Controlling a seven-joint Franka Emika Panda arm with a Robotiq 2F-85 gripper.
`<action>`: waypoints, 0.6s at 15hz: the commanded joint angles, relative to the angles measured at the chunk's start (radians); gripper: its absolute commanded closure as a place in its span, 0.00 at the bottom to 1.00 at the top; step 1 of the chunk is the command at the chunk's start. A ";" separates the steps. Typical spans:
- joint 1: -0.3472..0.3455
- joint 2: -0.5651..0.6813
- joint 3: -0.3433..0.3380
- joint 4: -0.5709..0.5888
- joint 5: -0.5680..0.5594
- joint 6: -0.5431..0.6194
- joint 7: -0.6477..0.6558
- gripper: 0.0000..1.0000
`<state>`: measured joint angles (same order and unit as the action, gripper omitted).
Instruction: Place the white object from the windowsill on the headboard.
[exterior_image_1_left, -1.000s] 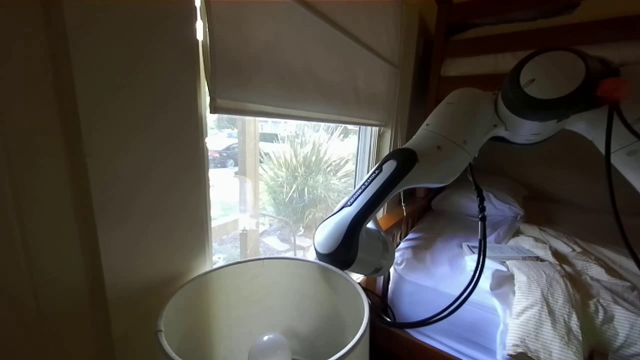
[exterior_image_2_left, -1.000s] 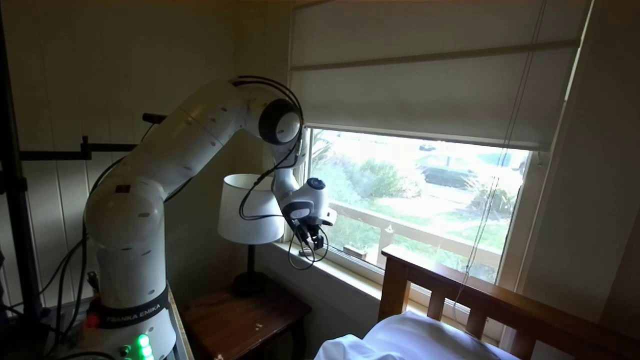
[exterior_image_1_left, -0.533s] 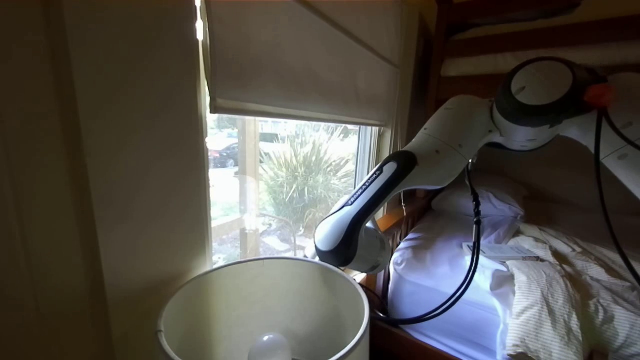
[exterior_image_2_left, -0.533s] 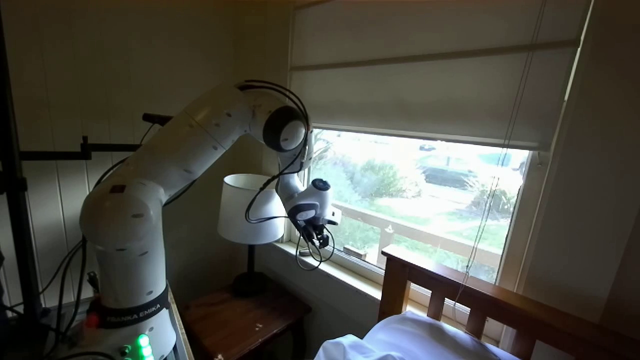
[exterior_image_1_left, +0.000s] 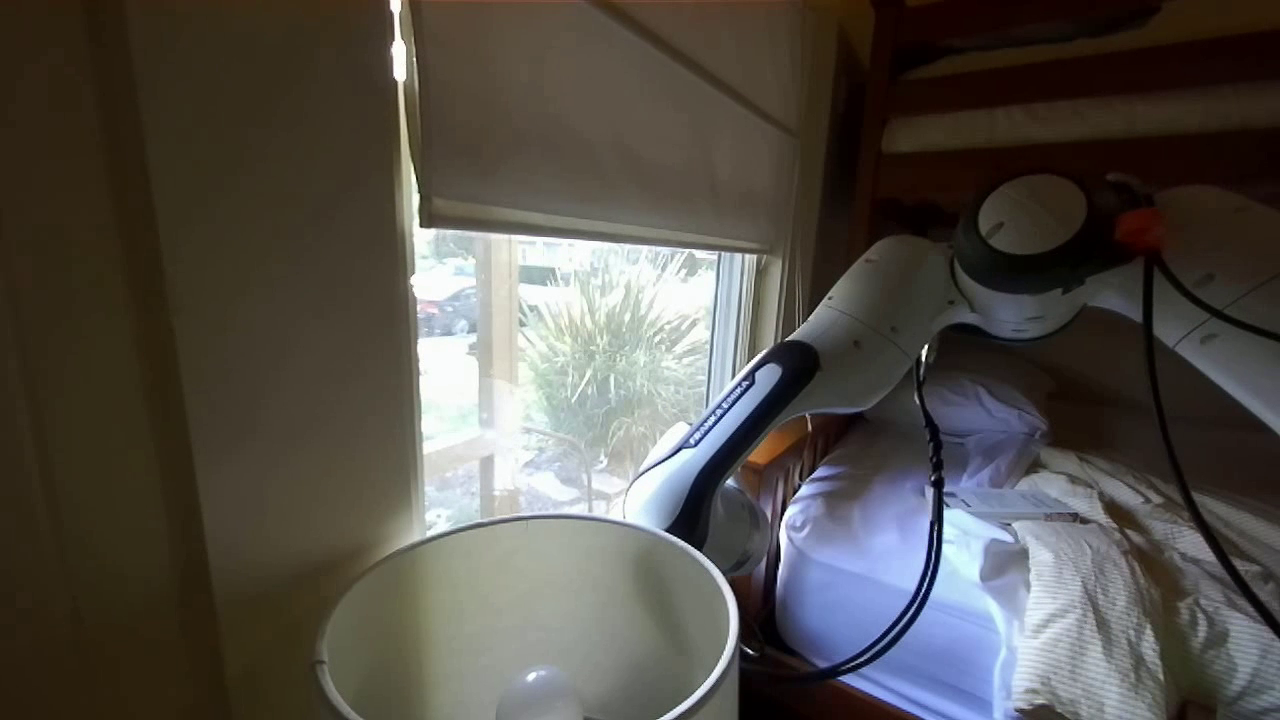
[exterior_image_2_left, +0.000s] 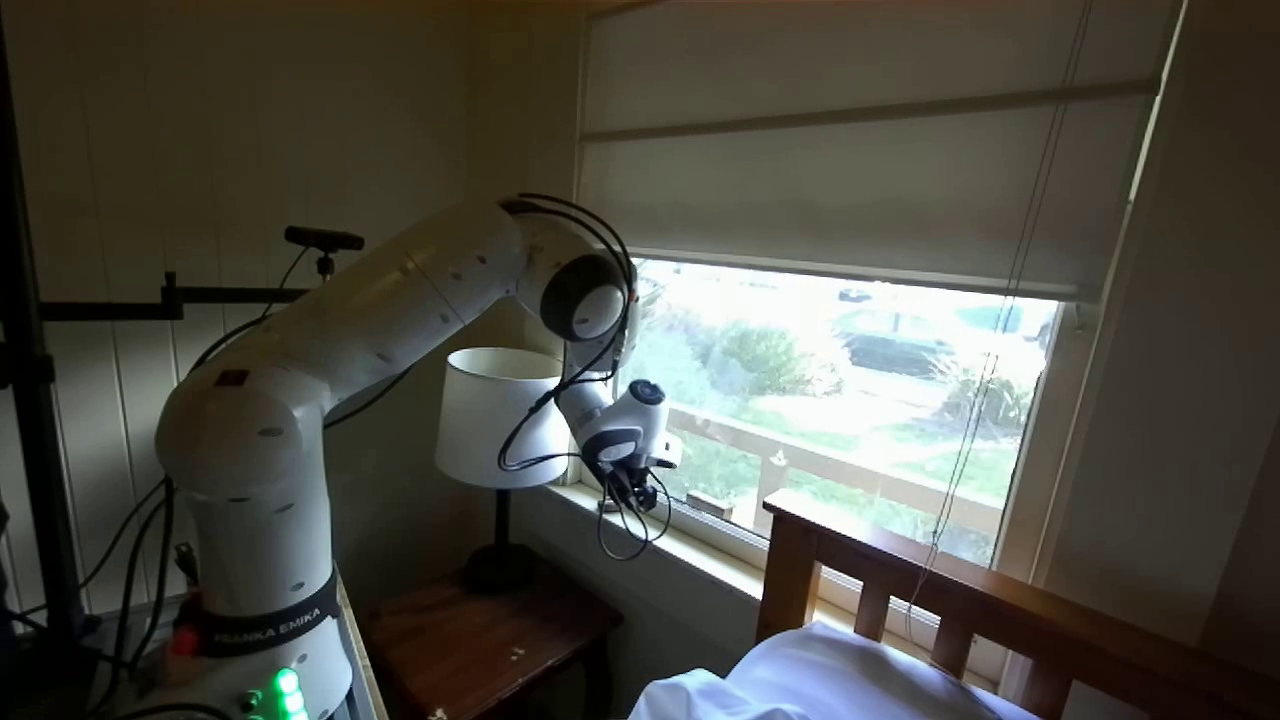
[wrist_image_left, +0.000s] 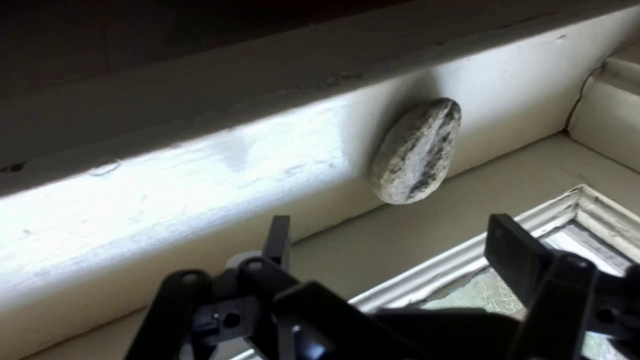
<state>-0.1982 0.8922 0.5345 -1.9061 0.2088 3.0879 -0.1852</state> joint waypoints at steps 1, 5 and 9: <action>0.015 0.045 -0.022 0.056 -0.028 -0.031 0.036 0.00; -0.007 0.032 0.000 0.017 -0.030 -0.015 0.023 0.00; -0.018 0.034 0.028 0.006 -0.031 -0.026 0.016 0.00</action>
<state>-0.1962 0.9279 0.5370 -1.8835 0.2085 3.0835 -0.1810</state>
